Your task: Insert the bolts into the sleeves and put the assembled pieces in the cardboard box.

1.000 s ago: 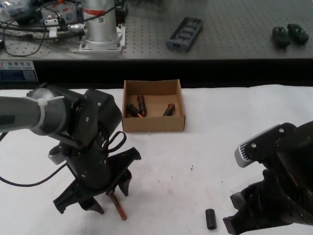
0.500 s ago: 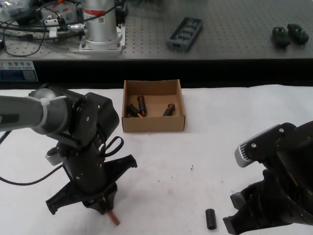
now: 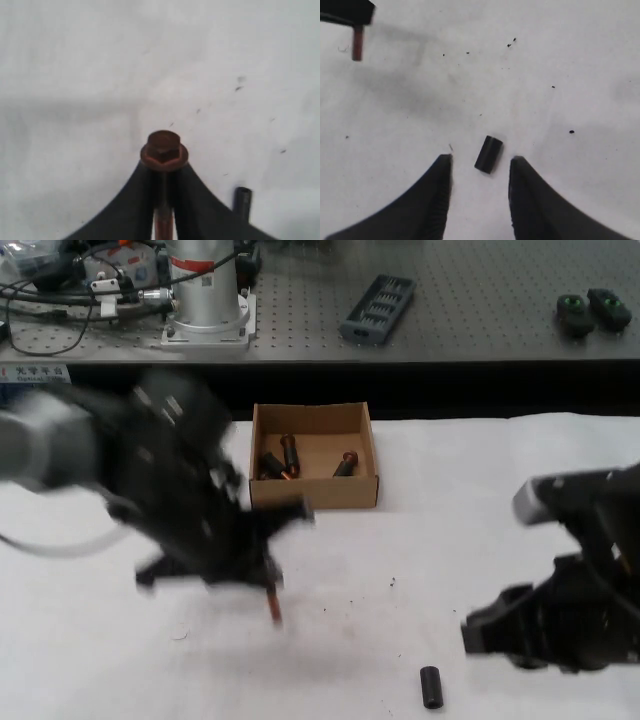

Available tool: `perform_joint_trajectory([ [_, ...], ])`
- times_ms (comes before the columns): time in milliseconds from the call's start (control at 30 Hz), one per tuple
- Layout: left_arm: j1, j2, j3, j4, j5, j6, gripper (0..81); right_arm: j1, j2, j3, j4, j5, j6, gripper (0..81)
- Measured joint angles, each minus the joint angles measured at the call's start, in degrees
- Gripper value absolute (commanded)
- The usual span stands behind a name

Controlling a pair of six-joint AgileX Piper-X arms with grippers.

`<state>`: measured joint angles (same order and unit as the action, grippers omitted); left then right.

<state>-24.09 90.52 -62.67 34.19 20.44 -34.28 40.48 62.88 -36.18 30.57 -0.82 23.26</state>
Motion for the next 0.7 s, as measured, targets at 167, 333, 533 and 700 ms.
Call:
perform_joint_trajectory([
  [167, 3.4, -12.5, 4.4, -5.6, 0.8, 6.8, 0.6, -3.0, 9.4, -1.8, 0.8, -2.9, 2.3, 29.7],
  [333, 4.2, -21.5, 10.0, -9.9, 3.4, 6.9, 0.6, -3.4, 21.2, -7.9, 5.1, -10.0, 6.5, 36.1],
  [533, 4.2, -32.7, 16.6, -10.9, 5.3, 6.0, 0.6, -3.4, 27.3, -12.9, 7.8, -10.1, 9.9, 35.8],
  [700, 4.2, -40.0, 18.8, -10.9, 5.3, 6.0, 0.6, -3.4, 30.5, -16.7, 8.6, -6.1, 13.2, 35.8],
])
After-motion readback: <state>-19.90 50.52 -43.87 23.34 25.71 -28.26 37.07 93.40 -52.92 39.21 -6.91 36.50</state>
